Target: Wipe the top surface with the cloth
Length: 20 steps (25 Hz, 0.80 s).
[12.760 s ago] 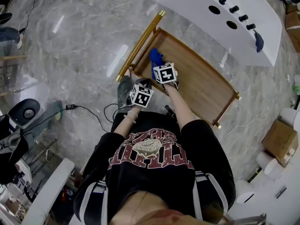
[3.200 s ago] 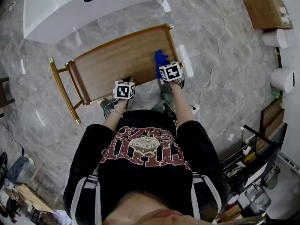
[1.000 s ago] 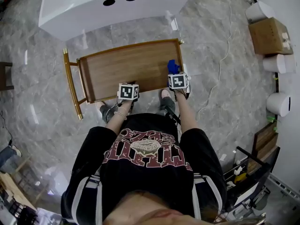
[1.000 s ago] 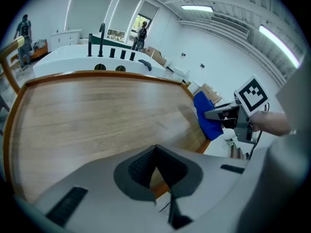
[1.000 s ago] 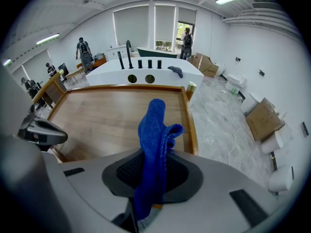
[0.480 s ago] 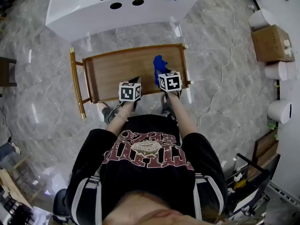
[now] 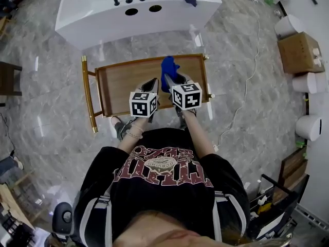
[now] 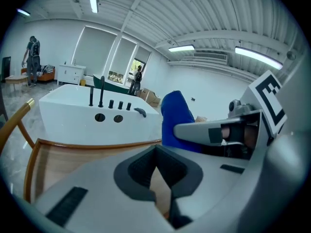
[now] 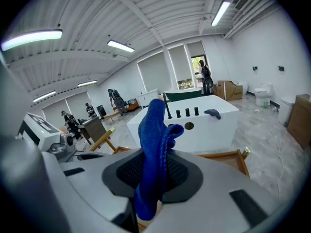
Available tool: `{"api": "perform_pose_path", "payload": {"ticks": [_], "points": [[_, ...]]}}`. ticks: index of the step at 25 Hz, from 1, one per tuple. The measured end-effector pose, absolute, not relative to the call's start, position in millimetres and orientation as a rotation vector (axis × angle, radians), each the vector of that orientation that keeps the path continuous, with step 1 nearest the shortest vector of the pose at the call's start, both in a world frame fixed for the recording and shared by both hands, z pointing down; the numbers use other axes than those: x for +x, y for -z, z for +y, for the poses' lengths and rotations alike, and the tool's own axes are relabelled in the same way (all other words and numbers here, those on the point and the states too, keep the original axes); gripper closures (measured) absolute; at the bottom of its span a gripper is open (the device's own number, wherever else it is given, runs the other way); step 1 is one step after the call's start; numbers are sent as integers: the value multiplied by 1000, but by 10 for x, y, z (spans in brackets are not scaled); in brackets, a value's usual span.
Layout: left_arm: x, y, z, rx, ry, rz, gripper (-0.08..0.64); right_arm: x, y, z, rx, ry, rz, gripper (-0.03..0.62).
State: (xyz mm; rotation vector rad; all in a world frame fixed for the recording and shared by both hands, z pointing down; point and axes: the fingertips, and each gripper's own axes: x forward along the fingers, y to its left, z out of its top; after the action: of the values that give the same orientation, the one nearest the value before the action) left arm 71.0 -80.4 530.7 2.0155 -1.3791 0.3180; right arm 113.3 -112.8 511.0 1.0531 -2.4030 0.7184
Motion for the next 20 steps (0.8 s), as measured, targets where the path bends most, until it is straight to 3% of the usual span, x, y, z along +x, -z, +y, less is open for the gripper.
{"api": "perform_pose_path", "payload": {"ticks": [20], "points": [[266,-3559,-828,2246,-56,-1736,512,889,-3582,-1015,1117,-383,-2728,503]]}}
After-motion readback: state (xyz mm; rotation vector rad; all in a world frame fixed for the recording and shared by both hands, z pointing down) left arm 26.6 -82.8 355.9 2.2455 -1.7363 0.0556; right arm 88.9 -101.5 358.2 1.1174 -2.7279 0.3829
